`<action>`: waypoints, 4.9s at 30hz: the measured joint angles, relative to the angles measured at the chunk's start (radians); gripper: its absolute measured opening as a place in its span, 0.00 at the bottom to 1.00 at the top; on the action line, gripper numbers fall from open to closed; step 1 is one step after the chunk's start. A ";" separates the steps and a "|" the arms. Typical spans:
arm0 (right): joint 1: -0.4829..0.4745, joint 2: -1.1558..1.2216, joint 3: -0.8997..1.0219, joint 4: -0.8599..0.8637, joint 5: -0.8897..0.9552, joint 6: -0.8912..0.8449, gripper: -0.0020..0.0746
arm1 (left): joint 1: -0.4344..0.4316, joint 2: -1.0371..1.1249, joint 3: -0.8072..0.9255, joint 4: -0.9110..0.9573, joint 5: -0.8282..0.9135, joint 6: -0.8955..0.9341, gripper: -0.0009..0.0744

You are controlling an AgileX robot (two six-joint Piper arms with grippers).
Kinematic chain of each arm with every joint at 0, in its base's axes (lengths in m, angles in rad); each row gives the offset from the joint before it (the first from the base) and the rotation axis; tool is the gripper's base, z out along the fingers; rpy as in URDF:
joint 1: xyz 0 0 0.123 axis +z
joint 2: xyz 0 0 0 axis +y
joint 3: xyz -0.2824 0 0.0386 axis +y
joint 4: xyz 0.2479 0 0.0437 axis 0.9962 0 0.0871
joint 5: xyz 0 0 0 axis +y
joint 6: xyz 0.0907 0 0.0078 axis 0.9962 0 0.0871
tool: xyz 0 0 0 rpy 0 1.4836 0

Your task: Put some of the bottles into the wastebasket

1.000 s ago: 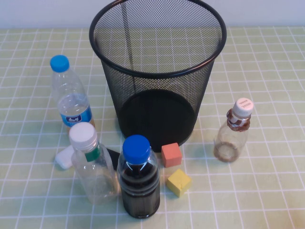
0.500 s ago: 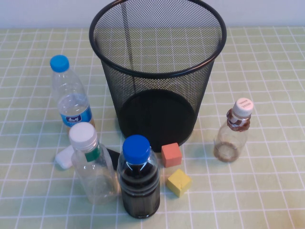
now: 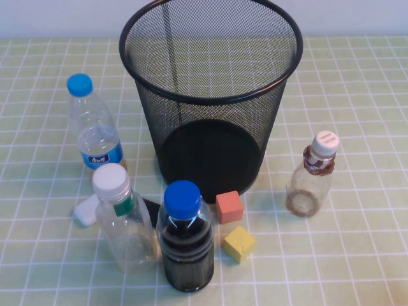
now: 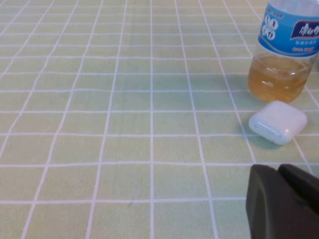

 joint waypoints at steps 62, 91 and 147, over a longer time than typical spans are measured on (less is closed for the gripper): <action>0.000 0.440 -0.714 -0.020 0.065 0.157 0.01 | 0.000 0.000 0.000 0.031 -0.211 -0.134 0.01; 0.348 1.315 -1.288 0.250 0.655 -0.201 0.14 | 0.000 0.000 0.000 0.033 -0.213 -0.134 0.01; 0.400 1.273 -1.729 -0.072 0.647 -0.046 0.40 | 0.000 0.000 0.000 0.031 -0.219 -0.136 0.01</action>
